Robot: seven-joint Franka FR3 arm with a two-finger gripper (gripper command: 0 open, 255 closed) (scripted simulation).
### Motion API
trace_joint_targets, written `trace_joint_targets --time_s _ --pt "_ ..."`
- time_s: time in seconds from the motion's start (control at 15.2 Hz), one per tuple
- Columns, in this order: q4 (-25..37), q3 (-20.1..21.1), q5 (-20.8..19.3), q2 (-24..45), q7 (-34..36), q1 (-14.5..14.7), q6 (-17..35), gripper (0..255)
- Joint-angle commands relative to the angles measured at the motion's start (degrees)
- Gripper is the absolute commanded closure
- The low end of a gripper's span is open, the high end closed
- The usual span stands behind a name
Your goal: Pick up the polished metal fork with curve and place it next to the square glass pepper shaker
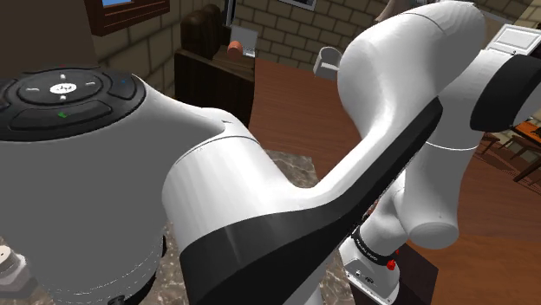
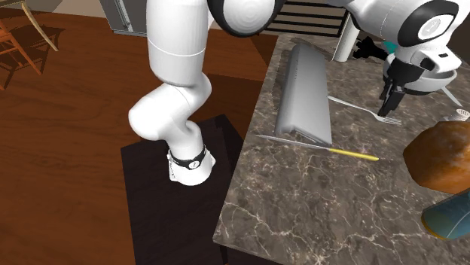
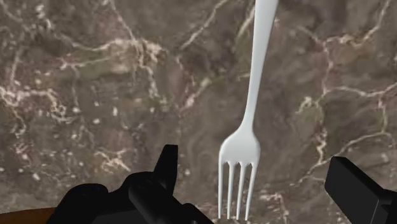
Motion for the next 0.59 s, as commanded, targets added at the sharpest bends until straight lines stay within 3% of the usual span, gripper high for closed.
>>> trace_joint_targets --time_s 0.0,0.53 --pt "1.45 0.55 1.19 -1.39 -0.70 -0.37 -2.53 0" --pt "2.33 0.75 1.67 -1.94 -1.02 -0.49 -3.82 0"
